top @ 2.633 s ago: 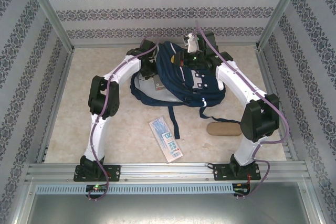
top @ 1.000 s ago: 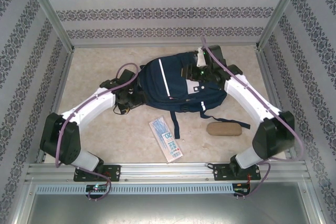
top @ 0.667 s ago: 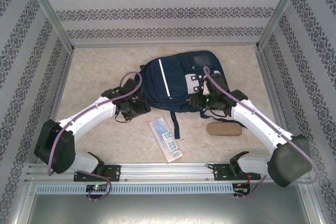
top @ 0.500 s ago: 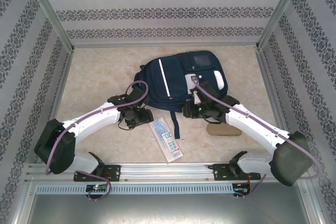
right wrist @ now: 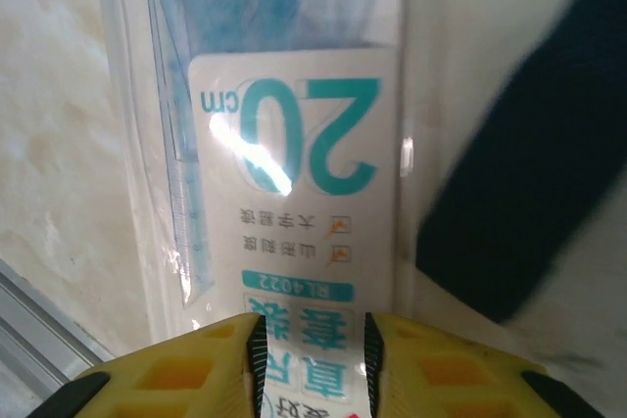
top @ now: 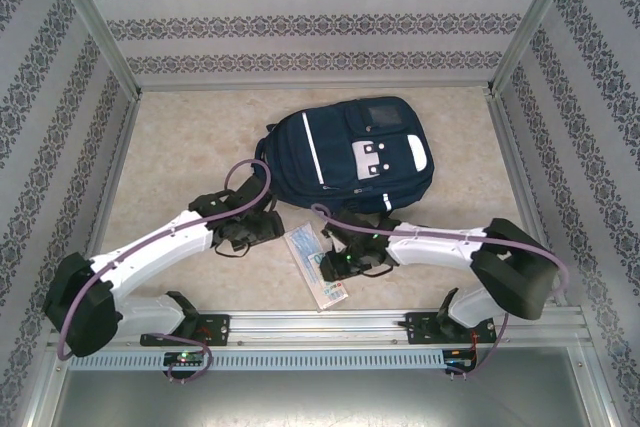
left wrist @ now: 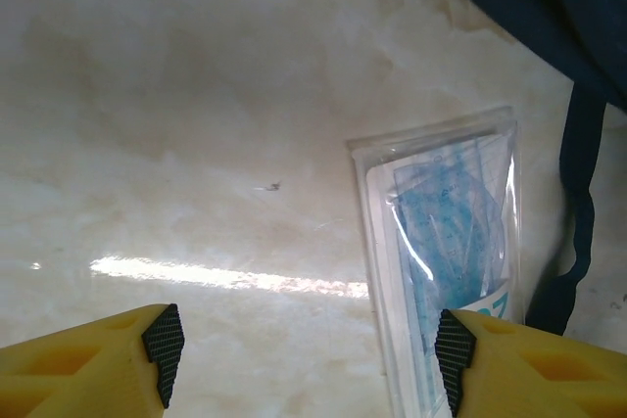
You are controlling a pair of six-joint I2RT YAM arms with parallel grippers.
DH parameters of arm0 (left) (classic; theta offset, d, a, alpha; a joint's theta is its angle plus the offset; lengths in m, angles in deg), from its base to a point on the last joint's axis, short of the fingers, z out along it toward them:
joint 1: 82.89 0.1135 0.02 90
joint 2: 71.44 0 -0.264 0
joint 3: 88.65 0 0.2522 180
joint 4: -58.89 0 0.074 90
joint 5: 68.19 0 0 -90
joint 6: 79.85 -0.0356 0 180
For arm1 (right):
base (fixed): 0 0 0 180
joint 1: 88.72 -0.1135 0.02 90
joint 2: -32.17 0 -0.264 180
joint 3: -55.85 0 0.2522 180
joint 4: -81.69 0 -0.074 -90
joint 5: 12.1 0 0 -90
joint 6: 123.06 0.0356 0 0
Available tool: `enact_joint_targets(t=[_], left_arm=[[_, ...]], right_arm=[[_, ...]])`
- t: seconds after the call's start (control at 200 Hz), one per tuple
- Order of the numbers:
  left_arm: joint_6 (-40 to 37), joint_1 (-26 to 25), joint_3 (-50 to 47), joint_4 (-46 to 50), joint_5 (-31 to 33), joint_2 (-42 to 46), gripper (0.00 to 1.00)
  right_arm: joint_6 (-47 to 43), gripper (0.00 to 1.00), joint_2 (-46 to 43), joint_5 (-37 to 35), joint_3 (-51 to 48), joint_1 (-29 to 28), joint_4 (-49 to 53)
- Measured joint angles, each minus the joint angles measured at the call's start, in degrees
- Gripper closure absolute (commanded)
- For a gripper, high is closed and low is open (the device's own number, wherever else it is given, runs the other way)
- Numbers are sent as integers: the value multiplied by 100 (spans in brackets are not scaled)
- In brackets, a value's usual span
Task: Pack the student bag
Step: Move the personal item to the center of the table.
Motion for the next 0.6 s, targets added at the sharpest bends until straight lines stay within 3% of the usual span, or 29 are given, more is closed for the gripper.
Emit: enact_joint_targets(t=[0.235, 0.599], left_arm=[[0, 63, -2, 426, 247, 501, 27], [208, 74, -251, 837, 402, 1196, 28]], right_arm=[[149, 75, 623, 90, 448, -227, -431], [116, 78, 2356, 164, 2430, -144, -728]])
